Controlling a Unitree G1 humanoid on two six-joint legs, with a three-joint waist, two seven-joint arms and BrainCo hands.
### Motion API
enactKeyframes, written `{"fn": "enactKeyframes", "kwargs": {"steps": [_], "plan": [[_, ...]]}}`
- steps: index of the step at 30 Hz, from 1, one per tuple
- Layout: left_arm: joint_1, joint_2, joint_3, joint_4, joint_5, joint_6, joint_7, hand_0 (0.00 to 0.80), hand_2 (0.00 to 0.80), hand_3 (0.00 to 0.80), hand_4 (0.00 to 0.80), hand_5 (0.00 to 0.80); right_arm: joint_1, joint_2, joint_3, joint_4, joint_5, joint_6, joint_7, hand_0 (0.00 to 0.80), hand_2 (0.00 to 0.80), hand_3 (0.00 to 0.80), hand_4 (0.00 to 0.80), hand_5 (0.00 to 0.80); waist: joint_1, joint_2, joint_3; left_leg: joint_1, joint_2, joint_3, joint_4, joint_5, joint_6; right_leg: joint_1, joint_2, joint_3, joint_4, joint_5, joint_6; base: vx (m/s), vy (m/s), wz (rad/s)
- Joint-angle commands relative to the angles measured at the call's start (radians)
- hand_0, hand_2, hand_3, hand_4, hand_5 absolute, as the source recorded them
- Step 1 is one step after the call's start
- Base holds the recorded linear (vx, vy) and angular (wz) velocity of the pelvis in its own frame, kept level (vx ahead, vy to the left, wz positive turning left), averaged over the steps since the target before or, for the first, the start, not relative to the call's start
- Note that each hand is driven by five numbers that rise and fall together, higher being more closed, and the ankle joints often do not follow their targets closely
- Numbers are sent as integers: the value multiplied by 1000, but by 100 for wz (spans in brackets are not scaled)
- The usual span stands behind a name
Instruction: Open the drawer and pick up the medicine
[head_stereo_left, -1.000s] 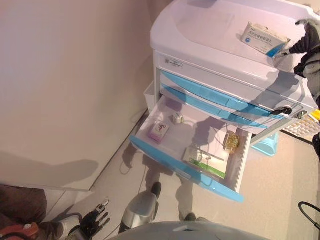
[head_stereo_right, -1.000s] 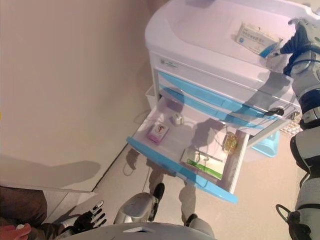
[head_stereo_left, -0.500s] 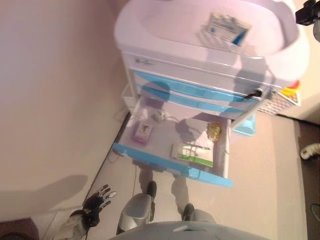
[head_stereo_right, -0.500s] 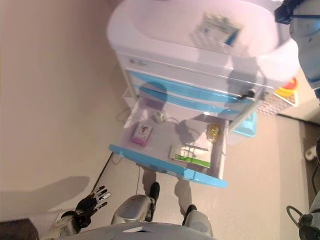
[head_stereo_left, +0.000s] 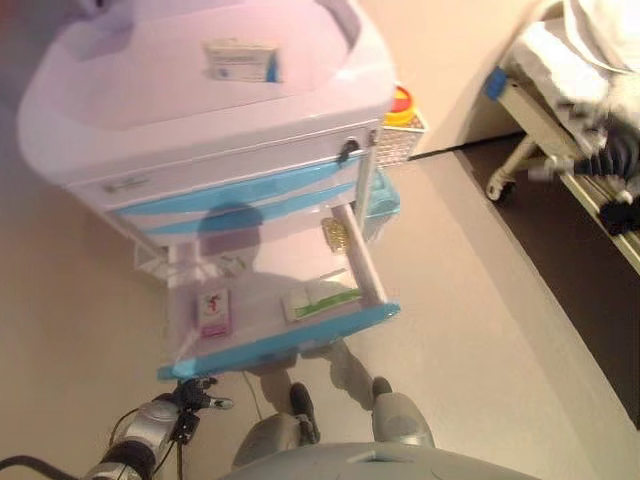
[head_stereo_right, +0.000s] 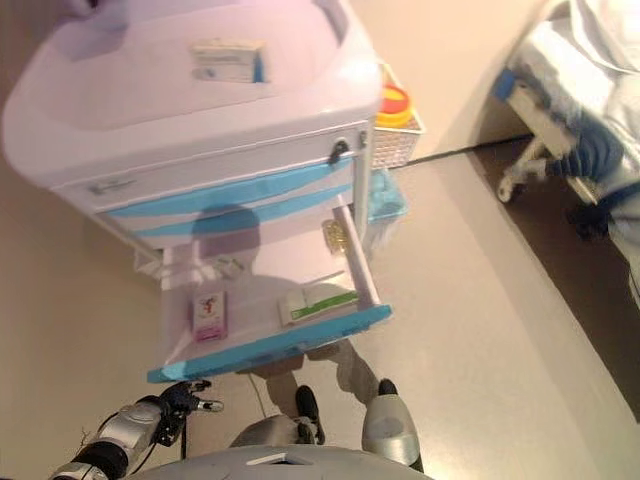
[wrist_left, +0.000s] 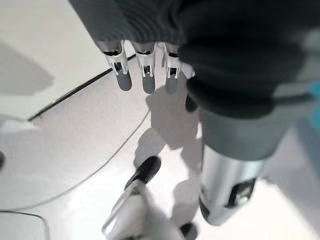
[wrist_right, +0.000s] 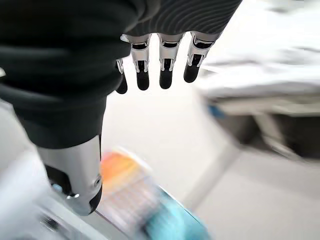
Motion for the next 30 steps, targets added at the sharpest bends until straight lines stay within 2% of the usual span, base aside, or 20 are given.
{"fn": "enactKeyframes", "kwargs": {"steps": [1,3,6,10,12,15,20,23,30], "plan": [[-31,10,-30,30,73,-37,55,0,0,0,0,0,36,41,-46,-75,-150,-23,195,0,0,0,0,0,-2,-14,-22,23,-4,-44,35,-152,23,-81,22,-26,136,5,12,-67,-119,-32],[-44,21,-47,23,89,-56,90,0,0,0,0,0,144,30,-59,-69,-190,-62,304,0,0,0,0,0,-29,-26,3,16,2,-32,53,-159,23,-94,27,-13,146,2,11,-105,-112,-23],[-66,43,-60,15,109,-83,112,0,0,0,0,0,224,17,-65,-42,-262,-44,439,0,0,0,0,0,-46,-32,23,-4,8,-20,71,-158,20,-118,35,3,153,15,9,-108,-75,-17],[-93,83,-74,-12,95,-103,131,0,0,0,0,0,361,33,-25,72,-319,-66,596,0,0,0,0,0,-71,-38,53,-5,7,-12,92,-161,19,-122,43,13,154,11,4,-45,-47,-18],[-135,108,-85,-15,89,-104,140,0,0,0,0,0,376,81,80,226,-336,-110,615,0,0,0,0,0,-69,-40,59,-9,6,-13,103,-159,18,-116,40,8,144,13,2,-10,-60,-2],[-224,156,-94,3,74,-102,147,0,0,0,0,0,336,121,202,400,-320,-135,643,0,0,0,0,0,-66,-39,63,-7,5,-12,107,-151,14,-109,31,-9,136,19,1,4,-25,-1],[-362,225,-103,49,18,-94,168,0,0,0,0,0,262,169,337,592,-281,-101,640,0,0,0,0,0,-70,-32,69,-14,-1,-13,118,-145,7,-111,25,-18,131,22,1,-2,7,0],[-443,274,-107,107,-8,-106,146,0,0,0,0,0,219,205,399,717,-272,-117,625,0,0,0,0,0,-76,-24,78,-21,-2,-7,125,-146,5,-118,23,-19,130,21,1,-19,51,1],[-573,391,-112,199,-73,-118,46,0,0,0,0,0,193,239,448,827,-232,-111,550,0,0,0,0,0,-88,-12,101,-52,-1,8,159,-153,2,-144,19,-8,140,15,-2,-35,58,-6]]}}
